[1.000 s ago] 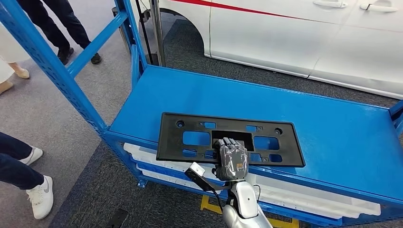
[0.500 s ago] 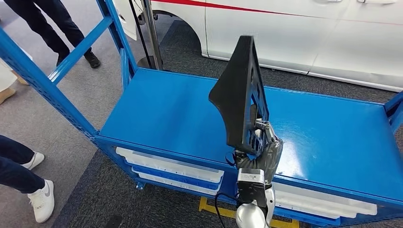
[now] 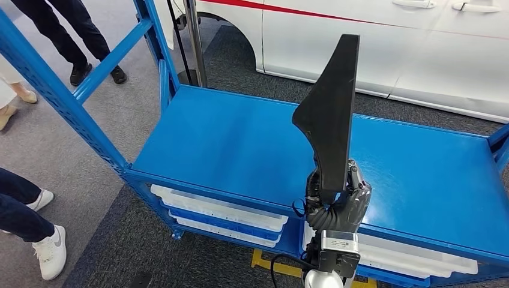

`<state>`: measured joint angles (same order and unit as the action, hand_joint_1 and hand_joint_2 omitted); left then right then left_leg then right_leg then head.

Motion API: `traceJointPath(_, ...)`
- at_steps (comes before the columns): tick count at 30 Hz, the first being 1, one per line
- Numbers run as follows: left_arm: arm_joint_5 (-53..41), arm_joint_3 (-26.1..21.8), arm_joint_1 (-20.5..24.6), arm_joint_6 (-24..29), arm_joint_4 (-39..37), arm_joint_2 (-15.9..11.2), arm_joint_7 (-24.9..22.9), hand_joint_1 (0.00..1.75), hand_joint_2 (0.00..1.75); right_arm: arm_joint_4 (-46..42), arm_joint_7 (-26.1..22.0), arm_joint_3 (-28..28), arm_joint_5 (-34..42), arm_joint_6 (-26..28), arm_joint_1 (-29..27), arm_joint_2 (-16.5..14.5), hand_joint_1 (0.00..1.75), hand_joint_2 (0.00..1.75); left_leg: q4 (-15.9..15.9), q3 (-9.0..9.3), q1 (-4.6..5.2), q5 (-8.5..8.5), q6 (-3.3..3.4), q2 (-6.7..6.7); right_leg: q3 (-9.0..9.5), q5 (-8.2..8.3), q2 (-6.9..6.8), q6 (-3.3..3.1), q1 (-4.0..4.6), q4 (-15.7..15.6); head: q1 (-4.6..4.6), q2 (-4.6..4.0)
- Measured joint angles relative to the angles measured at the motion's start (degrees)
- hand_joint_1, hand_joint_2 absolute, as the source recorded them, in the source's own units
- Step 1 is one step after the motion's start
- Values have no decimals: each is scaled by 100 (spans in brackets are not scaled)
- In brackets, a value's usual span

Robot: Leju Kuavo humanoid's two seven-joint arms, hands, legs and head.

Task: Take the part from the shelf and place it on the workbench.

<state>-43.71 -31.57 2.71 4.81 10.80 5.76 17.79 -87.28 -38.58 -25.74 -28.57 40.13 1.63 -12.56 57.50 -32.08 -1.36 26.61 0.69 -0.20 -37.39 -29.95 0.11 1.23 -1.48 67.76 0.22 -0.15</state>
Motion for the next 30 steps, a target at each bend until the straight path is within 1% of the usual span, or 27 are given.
traceJointPath(1, -2, -1, 1, 1, 0, 6, 1, 0, 175, -13, 0, -6, 1, 0, -1, 1, 175, 175, 44, -11, 3, 29, -40, -9, 164, 129, 3, -4, 1, -344, 0, 0)
traceJointPath(2, -2, -1, 1, 2, 0, 8, 3, 0, 175, -26, 1, -12, 3, 0, -5, 2, 175, 175, 79, -25, 8, 51, -83, -16, 274, 197, 9, -23, 5, -584, -2, 0)
traceJointPath(3, -3, -1, 0, 4, 0, 8, 6, 0, 175, -37, 1, -17, 4, 0, -9, 3, 175, 175, 100, -37, 14, 65, -122, -20, 314, 197, 19, -53, 19, -684, -3, 0)
traceJointPath(4, -3, -1, 0, 5, 0, 8, 7, 0, 175, -46, 1, -21, 5, 0, -14, 3, 175, 175, 103, -41, 18, 66, -156, -23, 306, 194, 30, -96, 38, -682, -4, 0)
traceJointPath(5, -3, -1, -1, 7, 0, 8, 8, 0, 175, -58, 1, -26, 7, 0, -18, 3, 175, 175, 92, -36, 10, 65, -184, -23, 299, 200, 33, -141, 36, -683, -5, 0)
traceJointPath(6, -3, -1, -2, 7, 0, 9, 8, 0, 175, -68, 1, -32, 7, -1, -19, 2, 175, 175, 107, -40, 2, 87, -208, -20, 301, 209, 32, -179, 34, -692, -5, 0)
traceJointPath(7, -3, -1, 0, 6, 0, 12, 8, 0, 175, -80, 1, -39, 7, -2, -18, 2, 175, 175, 193, -73, -4, 157, -230, -15, 304, 218, 27, -218, 27, -705, -5, 0)
traceJointPath(8, 2, -1, 2, 3, 0, 15, 9, 0, 175, -91, 1, -45, 15, -2, -18, 1, 175, 175, 393, -159, -7, 288, -245, -10, 307, 227, 21, -252, 20, -717, -5, 0)
traceJointPath(9, 12, -3, 1, 1, 0, 18, 11, 0, 175, -99, 2, -49, 37, -3, -18, 1, 175, 175, 711, -301, -7, 466, -256, -4, 307, 229, 14, -276, 27, -720, -5, 0)
traceJointPath(10, 21, -8, 1, -1, 0, 19, 13, 0, 175, -104, 7, -51, 68, -3, -18, 2, 175, 175, 1100, -477, -6, 652, -263, -1, 304, 228, 10, -295, 40, -721, -5, 0)
traceJointPath(11, 31, -17, -3, 1, 0, 19, 12, 0, 175, -105, 14, -51, 113, -4, -18, 2, 175, 175, 1460, -644, -3, 789, -263, -1, 303, 228, 7, -306, 57, -720, -5, 0)
traceJointPath(12, 36, -29, -7, 7, 0, 19, 7, 0, 175, -105, 24, -51, 161, -4, -18, 3, 175, 175, 1677, -747, 3, 831, -253, -1, 305, 225, 7, -312, 75, -720, -5, 0)
traceJointPath(13, 36, -42, -10, 17, 0, 19, 0, 0, 175, -104, 31, -51, 216, -4, -18, 3, 175, 175, 1672, -749, 11, 755, -228, -1, 310, 224, 9, -316, 93, -720, -6, 0)
traceJointPath(14, 35, -58, -11, 31, 0, 19, -7, 0, 175, -104, 37, -51, 285, -4, -18, 3, 175, 175, 1439, -643, 25, 581, -188, -1, 321, 221, 12, -320, 110, -720, -5, 0)
traceJointPath(15, 34, -75, -10, 48, 0, 19, -11, 0, 175, -104, 43, -51, 358, -4, -18, 3, 175, 175, 1051, -462, 49, 364, -133, -2, 332, 218, 15, -323, 124, -720, -5, 0)
traceJointPath(16, 33, -96, -6, 67, 0, 15, -11, 0, 175, -104, 50, -52, 425, -5, -17, 3, 175, 175, 666, -278, 75, 211, -73, -1, 338, 215, 16, -323, 141, -721, -4, 0)
traceJointPath(17, 32, -114, -3, 85, 0, 14, -11, 0, 175, -104, 59, -52, 478, -5, -17, 4, 175, 175, 362, -137, 101, 116, -24, -1, 335, 216, 17, -315, 148, -721, -5, 0)
traceJointPath(18, 32, -128, -3, 102, 0, 13, -11, 0, 175, -103, 74, -53, 511, -5, -17, 7, 175, 175, 194, -64, 125, 86, 10, -2, 325, 222, 17, -299, 147, -723, -4, 0)
traceJointPath(19, 32, -140, -6, 115, 0, 11, -11, 0, 175, -103, 88, -55, 540, -6, -17, 9, 175, 175, 143, -46, 141, 100, 26, -4, 315, 234, 16, -274, 143, -732, -4, 0)
traceJointPath(20, 31, -151, -12, 125, 0, 13, -11, 0, 175, -102, 104, -58, 593, -6, -16, 11, 175, 175, 98, -38, 147, 76, 36, -6, 315, 248, 17, -243, 136, -746, -4, 0)
traceJointPath(21, 28, -163, -18, 131, 0, 17, -11, 0, 175, -102, 128, -65, 680, -5, -15, 17, 175, 175, 51, -19, 130, 45, 43, -1, 324, 245, 15, -212, 134, -753, -3, 0)
traceJointPath(23, 21, -181, -17, 137, 0, 28, -10, 0, 175, -102, 172, -87, 887, -5, -11, 34, 175, 175, -69, 33, 89, -20, 59, 10, 324, 185, 13, -157, 144, -709, -2, 0)
traceJointPath(24, 19, -184, -15, 139, 0, 33, -9, 0, 175, -102, 188, -95, 954, -4, -9, 43, 175, 175, -104, 51, 72, -39, 60, 16, 316, 151, 12, -143, 146, -677, -1, 0)
traceJointPath(26, 17, -186, -12, 142, 0, 34, -10, 0, 175, -102, 199, -104, 1008, -4, -7, 49, 175, 175, -115, 55, 73, -45, 68, 15, 285, 95, 12, -133, 147, -612, 0, 0)
traceJointPath(28, 15, -232, -15, 157, 0, 40, -27, 0, 175, -88, 242, -170, 1244, -37, -23, 96, 175, 175, -89, 33, 74, -55, 79, 28, -47, -223, 10, -94, 117, 89, 1, 0)
traceJointPath(29, 14, -257, -19, 159, 0, 45, -35, 0, 175, -80, 265, -221, 1388, -81, -30, 130, 175, 175, -67, 20, 74, -57, 82, 35, -168, -307, 8, -72, 97, 357, 1, 0)
traceJointPath(30, 11, -283, -22, 157, 0, 50, -44, 0, 175, -75, 286, -281, 1538, -142, -37, 167, 175, 175, -39, 7, 73, -55, 80, 40, -208, -303, 5, -52, 74, 472, 1, 0)
